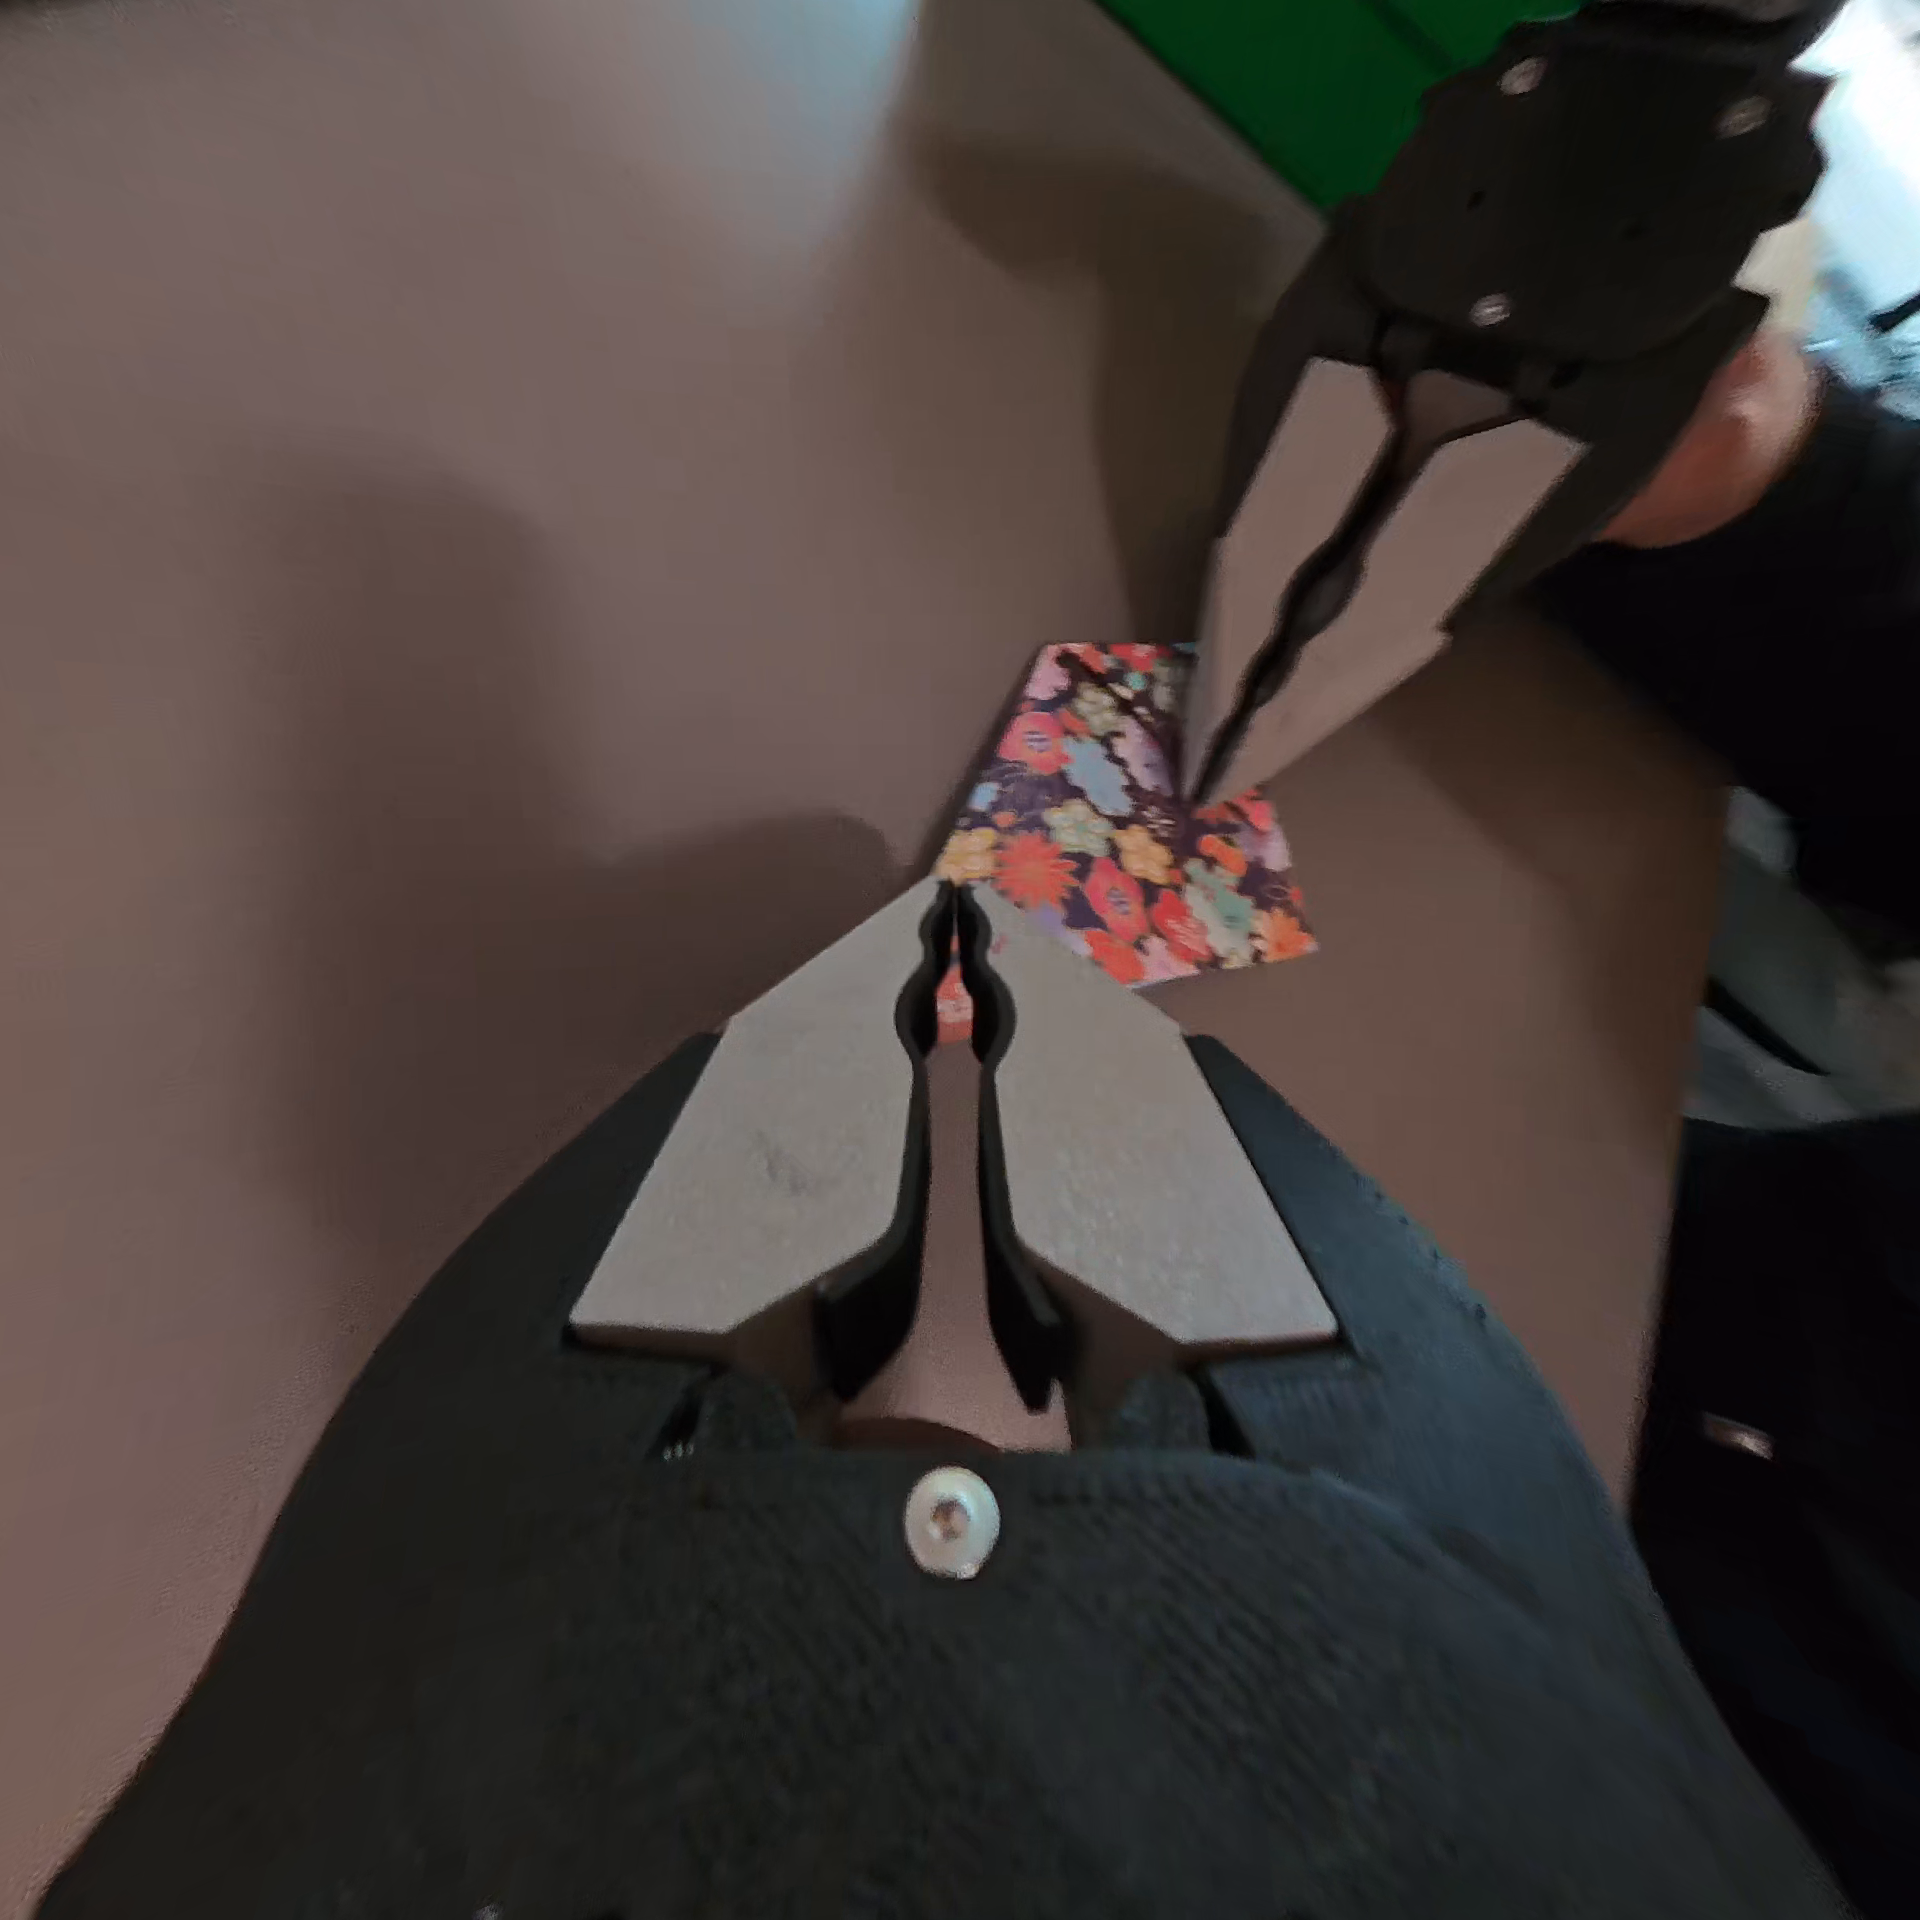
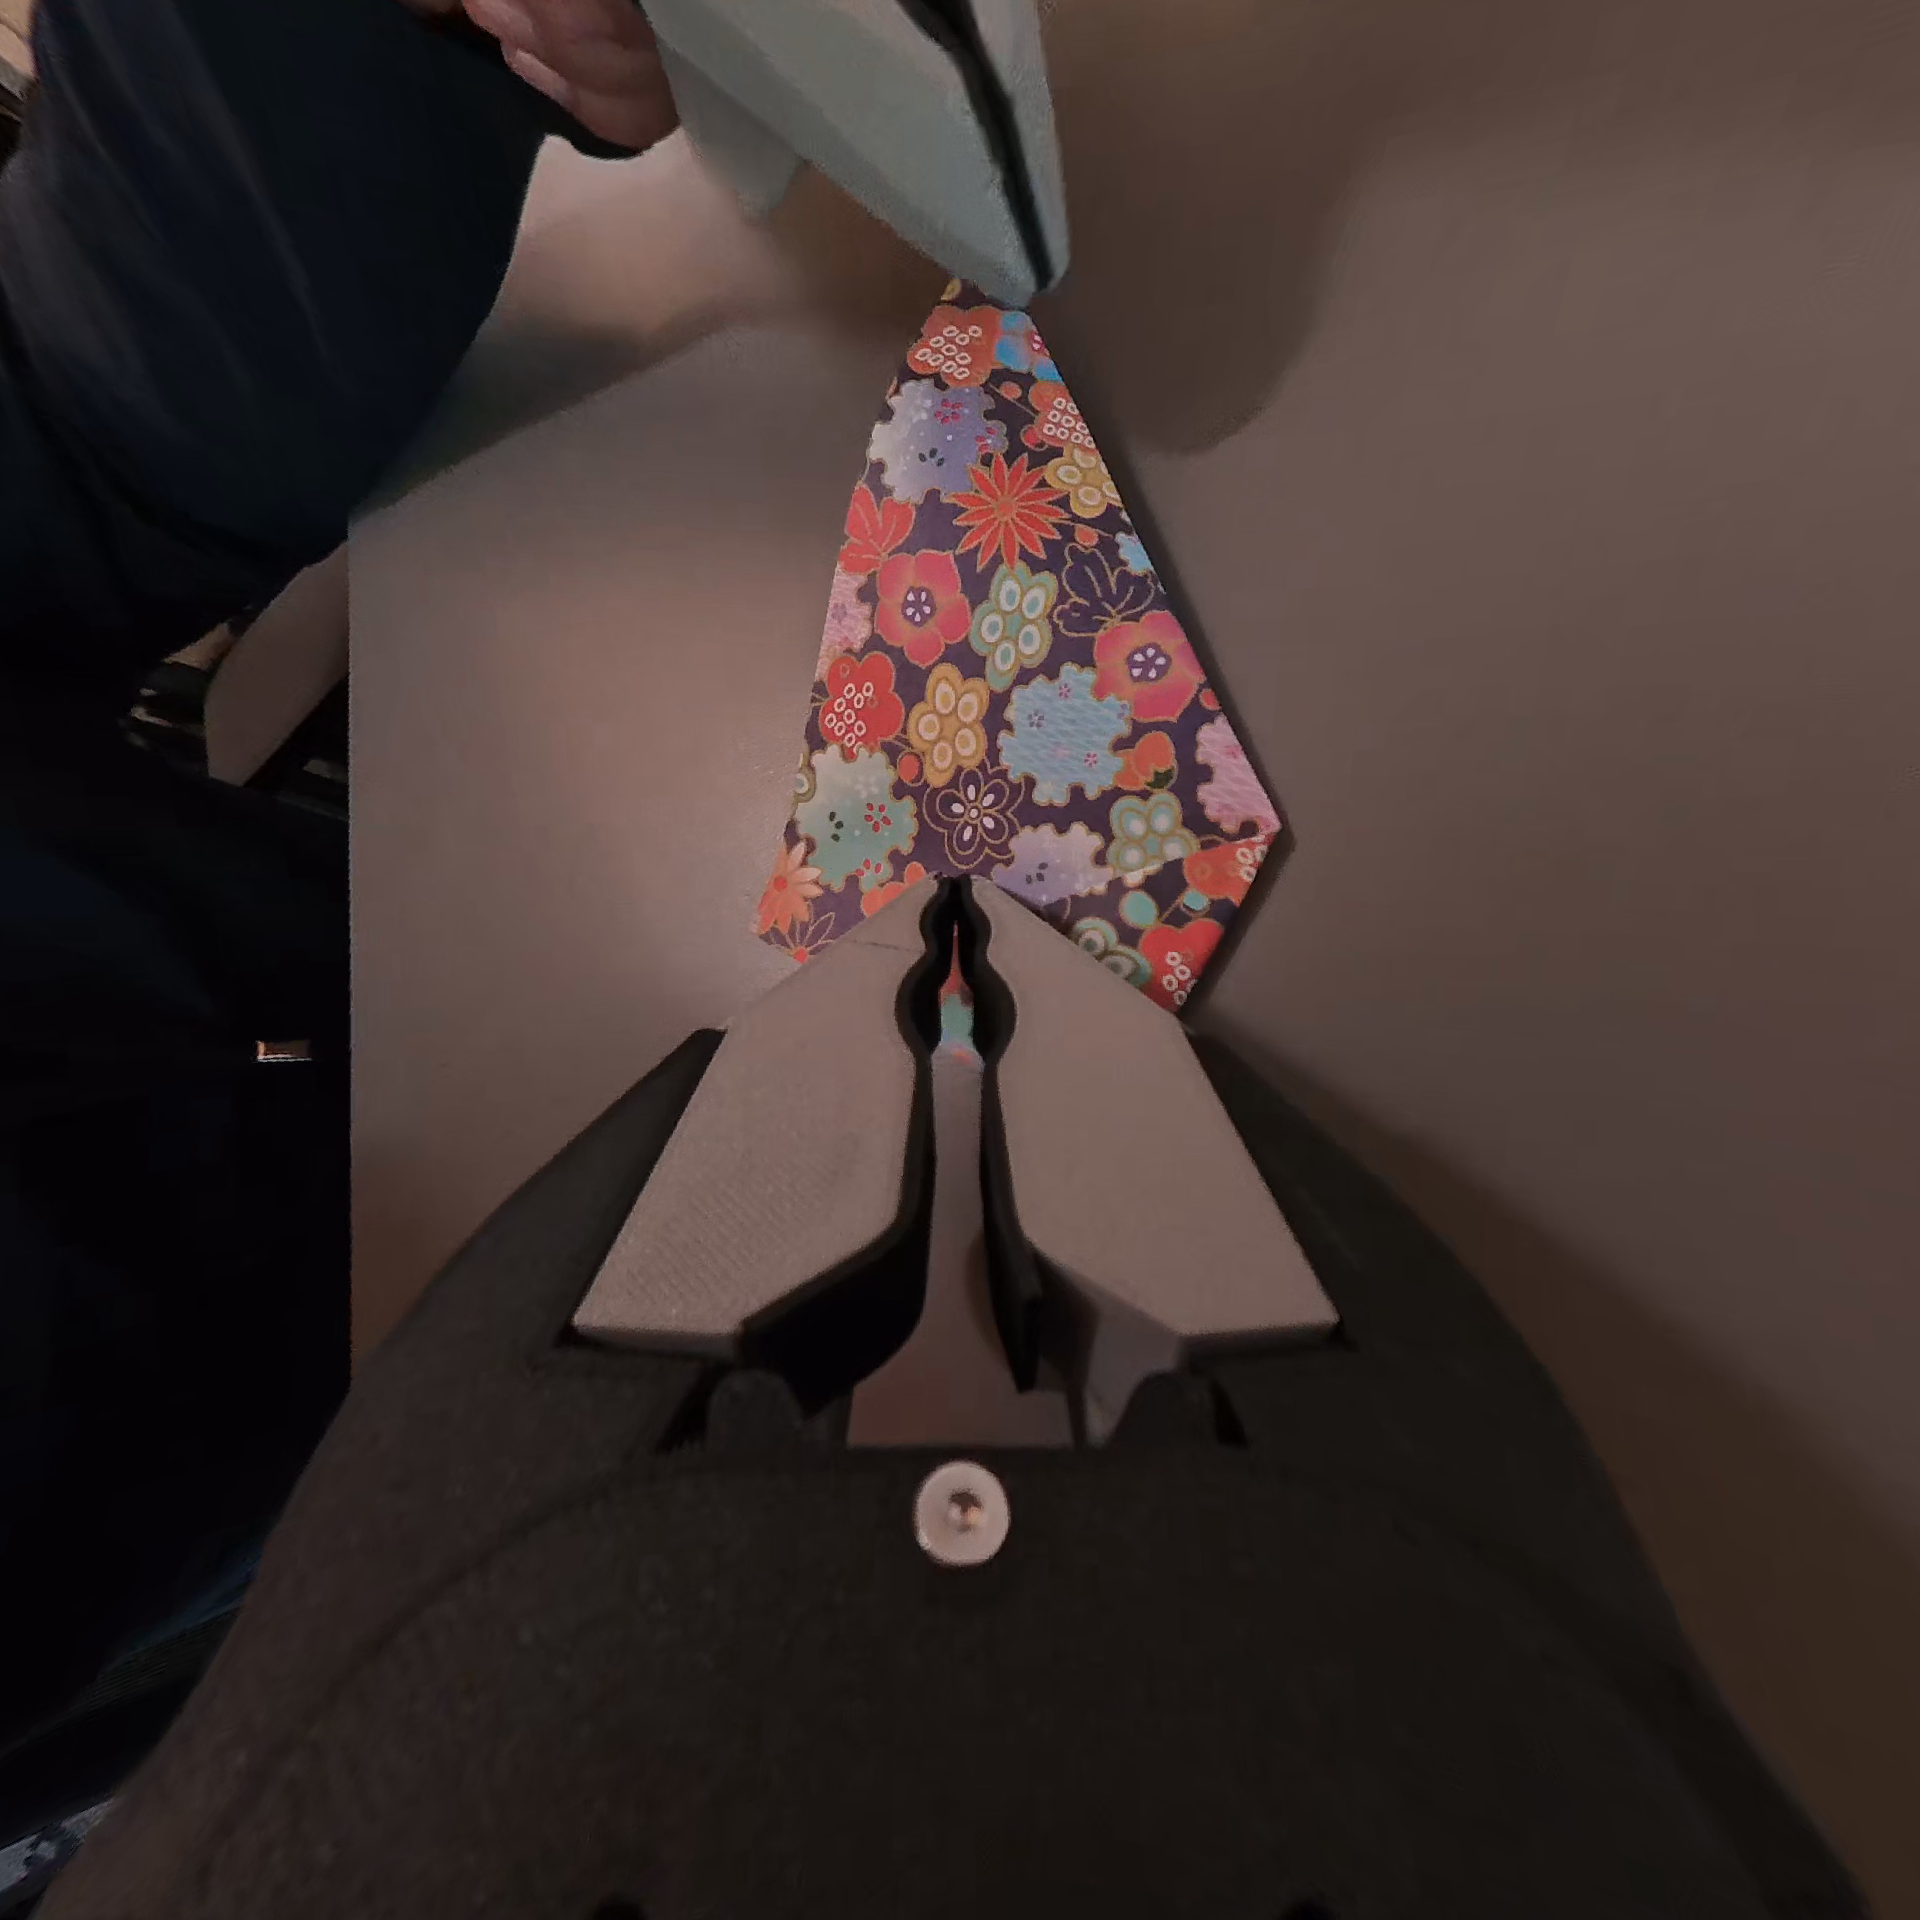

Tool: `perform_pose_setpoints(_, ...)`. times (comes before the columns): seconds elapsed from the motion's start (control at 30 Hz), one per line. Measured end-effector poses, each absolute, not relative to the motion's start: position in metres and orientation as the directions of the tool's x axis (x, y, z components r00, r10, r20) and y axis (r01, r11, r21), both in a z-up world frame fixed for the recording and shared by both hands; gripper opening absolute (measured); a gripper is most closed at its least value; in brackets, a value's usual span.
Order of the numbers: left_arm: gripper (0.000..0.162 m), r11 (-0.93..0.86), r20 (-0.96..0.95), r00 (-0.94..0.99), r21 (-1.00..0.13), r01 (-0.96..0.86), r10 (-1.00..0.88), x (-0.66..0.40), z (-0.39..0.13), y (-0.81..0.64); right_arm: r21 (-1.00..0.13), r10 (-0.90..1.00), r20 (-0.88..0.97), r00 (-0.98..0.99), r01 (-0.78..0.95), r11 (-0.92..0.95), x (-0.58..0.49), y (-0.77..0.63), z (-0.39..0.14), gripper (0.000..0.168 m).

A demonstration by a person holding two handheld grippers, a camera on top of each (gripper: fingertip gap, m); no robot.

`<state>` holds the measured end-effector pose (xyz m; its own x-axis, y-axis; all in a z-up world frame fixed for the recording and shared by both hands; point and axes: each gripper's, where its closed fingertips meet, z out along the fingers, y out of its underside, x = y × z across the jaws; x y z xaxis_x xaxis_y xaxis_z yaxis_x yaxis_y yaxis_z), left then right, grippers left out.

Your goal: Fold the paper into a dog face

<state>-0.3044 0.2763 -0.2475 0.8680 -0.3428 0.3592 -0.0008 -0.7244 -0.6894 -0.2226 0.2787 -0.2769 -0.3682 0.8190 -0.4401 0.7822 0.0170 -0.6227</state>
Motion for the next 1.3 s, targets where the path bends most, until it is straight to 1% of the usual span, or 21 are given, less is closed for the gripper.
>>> perform_pose_setpoints(0.03,0.018,-0.735,0.405,0.841,-0.678,0.012,-0.360,-0.299,-0.248,0.273,-0.625,0.823,-0.431,-0.371,0.780,0.024,-0.223,0.279,-0.277,0.000)
perform_pose_setpoints(0.07,0.028,-0.752,0.434,0.824,-0.659,0.013,-0.366,-0.295,-0.250,0.271,-0.627,0.825,-0.426,-0.372,0.779,0.027,-0.223,0.279,-0.277,0.000)
perform_pose_setpoints(0.13,0.027,-0.764,0.411,0.838,-0.645,-0.011,-0.359,-0.294,-0.259,0.272,-0.628,0.824,-0.428,-0.370,0.778,0.023,-0.223,0.279,-0.277,0.000)
perform_pose_setpoints(0.23,0.021,-0.774,0.313,0.892,-0.630,-0.062,-0.327,-0.301,-0.275,0.276,-0.627,0.822,-0.436,-0.366,0.779,0.014,-0.223,0.279,-0.277,0.000)
perform_pose_setpoints(0.37,0.012,-0.765,0.277,0.904,-0.639,-0.079,-0.325,-0.304,-0.276,0.277,-0.637,0.856,-0.360,-0.372,0.768,0.065,-0.230,0.283,-0.273,0.000)
perform_pose_setpoints(0.43,0.012,-0.766,0.296,0.899,-0.639,-0.065,-0.323,-0.304,-0.276,0.278,-0.660,0.850,-0.353,-0.392,0.748,0.071,-0.241,0.277,-0.261,0.000)
perform_pose_setpoints(0.53,0.011,-0.767,0.334,0.886,-0.641,-0.035,-0.320,-0.304,-0.275,0.278,-0.679,0.818,-0.399,-0.414,0.733,0.040,-0.261,0.262,-0.249,0.000)
perform_pose_setpoints(0.6,0.011,-0.769,0.357,0.878,-0.639,-0.020,-0.319,-0.304,-0.275,0.278,-0.654,0.823,-0.397,-0.407,0.754,0.057,-0.273,0.257,-0.256,0.000)
perform_pose_setpoints(0.7,0.012,-0.775,0.375,0.869,-0.631,-0.016,-0.323,-0.305,-0.274,0.275,-0.624,0.861,-0.341,-0.377,0.776,0.092,-0.284,0.261,-0.274,0.000)
perform_pose_setpoints(0.83,0.012,-0.776,0.371,0.875,-0.630,-0.008,-0.310,-0.319,-0.268,0.269,-0.631,0.841,-0.404,-0.360,0.775,0.028,-0.285,0.257,-0.277,0.000)
perform_pose_setpoints(0.9,0.016,-0.773,0.407,0.862,-0.633,0.027,-0.303,-0.324,-0.262,0.266,-0.638,0.829,-0.431,-0.357,0.770,0.000,-0.284,0.257,-0.277,0.000)
perform_pose_setpoints(0.97,0.024,-0.789,0.446,0.846,-0.613,0.051,-0.293,-0.326,-0.261,0.261,-0.637,0.820,-0.451,-0.354,0.771,-0.017,-0.283,0.258,-0.277,0.000)
perform_pose_setpoints(1.1,0.030,-0.815,0.512,0.811,-0.574,0.078,-0.283,-0.324,-0.266,0.255,-0.643,0.824,-0.442,-0.356,0.766,-0.013,-0.283,0.259,-0.277,0.000)
perform_pose_setpoints(1.2,0.027,-0.824,0.542,0.789,-0.560,0.082,-0.290,-0.317,-0.269,0.254,-0.654,0.839,-0.407,-0.361,0.756,0.008,-0.283,0.260,-0.278,0.000)
perform_pose_setpoints(1.3,0.021,-0.824,0.510,0.808,-0.565,0.056,-0.295,-0.316,-0.271,0.255,-0.671,0.868,-0.356,-0.346,0.742,0.021,-0.285,0.261,-0.278,0.000)
